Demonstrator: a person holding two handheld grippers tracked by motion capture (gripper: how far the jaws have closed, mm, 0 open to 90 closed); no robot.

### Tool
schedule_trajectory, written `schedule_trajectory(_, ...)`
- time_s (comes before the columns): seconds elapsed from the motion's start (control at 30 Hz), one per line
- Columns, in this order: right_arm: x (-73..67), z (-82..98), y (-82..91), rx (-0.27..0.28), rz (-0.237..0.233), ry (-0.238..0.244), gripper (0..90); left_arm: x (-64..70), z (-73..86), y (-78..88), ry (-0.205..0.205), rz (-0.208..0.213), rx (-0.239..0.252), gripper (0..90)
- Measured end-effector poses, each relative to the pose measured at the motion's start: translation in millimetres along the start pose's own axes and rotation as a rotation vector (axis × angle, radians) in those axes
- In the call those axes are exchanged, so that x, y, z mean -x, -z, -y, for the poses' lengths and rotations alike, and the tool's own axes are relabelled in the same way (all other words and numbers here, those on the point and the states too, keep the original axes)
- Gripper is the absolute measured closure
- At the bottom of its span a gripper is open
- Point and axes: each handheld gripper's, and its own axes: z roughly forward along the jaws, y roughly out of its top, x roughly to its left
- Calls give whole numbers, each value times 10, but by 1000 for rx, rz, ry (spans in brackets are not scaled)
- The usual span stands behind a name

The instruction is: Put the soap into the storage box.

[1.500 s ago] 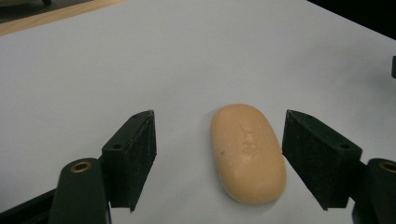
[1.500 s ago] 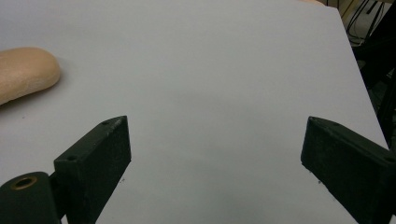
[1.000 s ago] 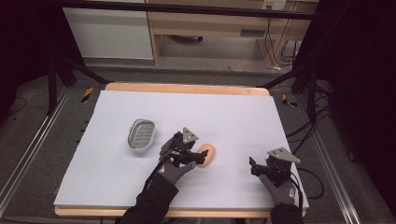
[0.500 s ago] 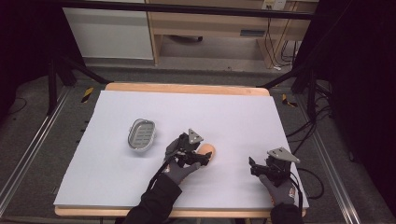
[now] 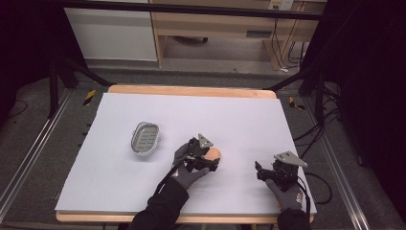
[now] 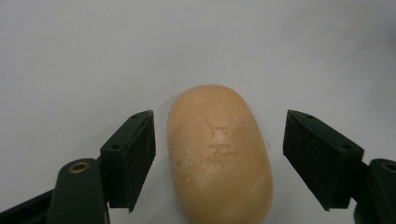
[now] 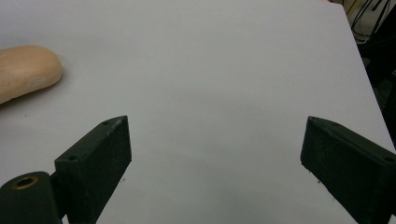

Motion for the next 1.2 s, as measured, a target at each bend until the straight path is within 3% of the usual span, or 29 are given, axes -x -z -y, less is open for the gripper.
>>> schedule_trajectory(1.2,-2,10,-21,-18,-10,-3,89,-13,57,-253,21,16,-87,275)
